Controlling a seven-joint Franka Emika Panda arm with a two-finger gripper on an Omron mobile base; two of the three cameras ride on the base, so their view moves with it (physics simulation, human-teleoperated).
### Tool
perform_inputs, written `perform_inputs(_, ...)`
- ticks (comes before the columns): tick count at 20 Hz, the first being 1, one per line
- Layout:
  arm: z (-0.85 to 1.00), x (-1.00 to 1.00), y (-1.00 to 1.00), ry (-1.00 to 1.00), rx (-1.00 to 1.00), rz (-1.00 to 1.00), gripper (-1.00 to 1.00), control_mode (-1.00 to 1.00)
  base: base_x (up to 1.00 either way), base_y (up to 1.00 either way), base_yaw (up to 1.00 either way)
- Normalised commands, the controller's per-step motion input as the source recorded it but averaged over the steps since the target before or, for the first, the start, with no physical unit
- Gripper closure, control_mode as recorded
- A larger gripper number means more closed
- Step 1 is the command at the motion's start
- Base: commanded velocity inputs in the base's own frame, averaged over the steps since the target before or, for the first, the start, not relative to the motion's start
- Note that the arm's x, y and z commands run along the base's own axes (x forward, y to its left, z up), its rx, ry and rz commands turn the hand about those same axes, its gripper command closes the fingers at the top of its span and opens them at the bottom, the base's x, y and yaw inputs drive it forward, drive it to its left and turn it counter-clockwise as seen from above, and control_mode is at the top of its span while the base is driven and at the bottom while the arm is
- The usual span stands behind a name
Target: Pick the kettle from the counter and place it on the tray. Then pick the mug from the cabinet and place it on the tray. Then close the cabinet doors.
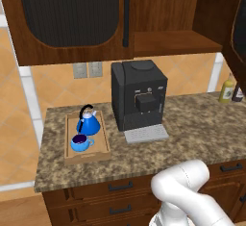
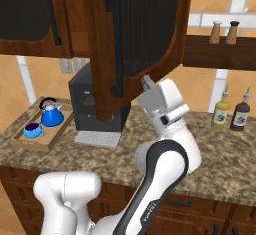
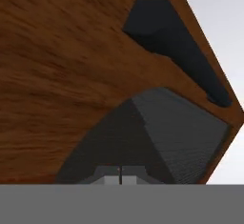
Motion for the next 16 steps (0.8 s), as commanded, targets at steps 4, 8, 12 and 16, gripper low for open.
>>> perform_inputs(4,0.47,0.0,0.71,-0.24,0.0,0.1,1.0,-1.0,0.0,0.0,0.0)
perform_inputs(8,0.52,0.0,0.68,-0.11,0.0,0.1,1.0,-1.0,0.0,0.0,0.0)
perform_inputs(12,0.38,0.21,0.71,0.1,-0.03,0.1,1.0,-1.0,0.0,0.0,0.0)
perform_inputs(16,0.02,0.44,0.62,0.33,-0.08,0.04,1.0,-1.0,0.0,0.0,0.0)
